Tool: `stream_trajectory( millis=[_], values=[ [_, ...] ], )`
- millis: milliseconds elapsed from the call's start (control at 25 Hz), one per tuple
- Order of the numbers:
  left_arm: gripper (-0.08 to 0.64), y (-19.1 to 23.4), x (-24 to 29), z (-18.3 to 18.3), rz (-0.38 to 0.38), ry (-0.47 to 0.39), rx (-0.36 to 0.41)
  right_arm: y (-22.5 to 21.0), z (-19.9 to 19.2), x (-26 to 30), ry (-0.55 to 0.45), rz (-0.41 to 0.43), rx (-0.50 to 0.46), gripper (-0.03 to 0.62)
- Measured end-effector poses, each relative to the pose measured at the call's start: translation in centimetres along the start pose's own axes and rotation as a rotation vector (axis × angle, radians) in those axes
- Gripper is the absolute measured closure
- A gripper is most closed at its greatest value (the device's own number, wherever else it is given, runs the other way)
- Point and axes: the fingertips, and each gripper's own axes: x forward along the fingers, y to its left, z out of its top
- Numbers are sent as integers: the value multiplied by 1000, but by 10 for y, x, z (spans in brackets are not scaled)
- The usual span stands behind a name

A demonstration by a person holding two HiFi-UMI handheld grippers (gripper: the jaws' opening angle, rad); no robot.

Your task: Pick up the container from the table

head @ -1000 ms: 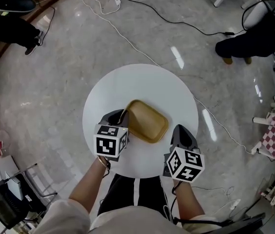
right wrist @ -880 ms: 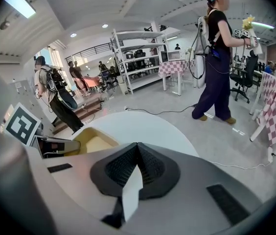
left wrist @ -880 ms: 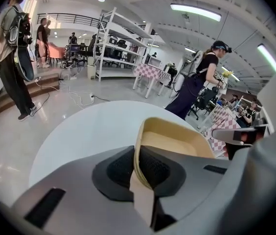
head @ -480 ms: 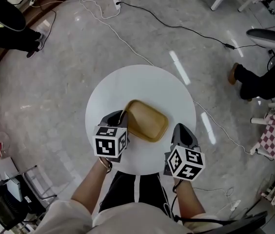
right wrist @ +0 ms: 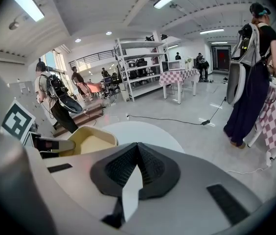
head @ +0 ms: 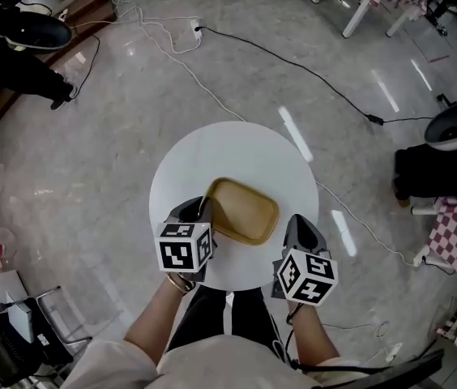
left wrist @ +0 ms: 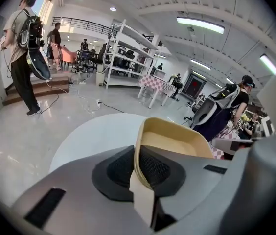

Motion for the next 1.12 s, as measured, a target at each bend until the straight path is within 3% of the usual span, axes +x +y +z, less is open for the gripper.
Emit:
stream_trajectory(
  millis=[400, 840, 1120],
  values=[
    [520, -18, -34, 20, -2, -74, -19, 4, 20, -35, -78, 0, -23, 568],
    [521, -33, -64, 25, -20, -57, -67, 12, 46, -72, -157, -17, -58, 568],
    [520, -43, -74, 46, -62, -90, -17, 14, 66, -90, -234, -61, -53, 568]
  ],
)
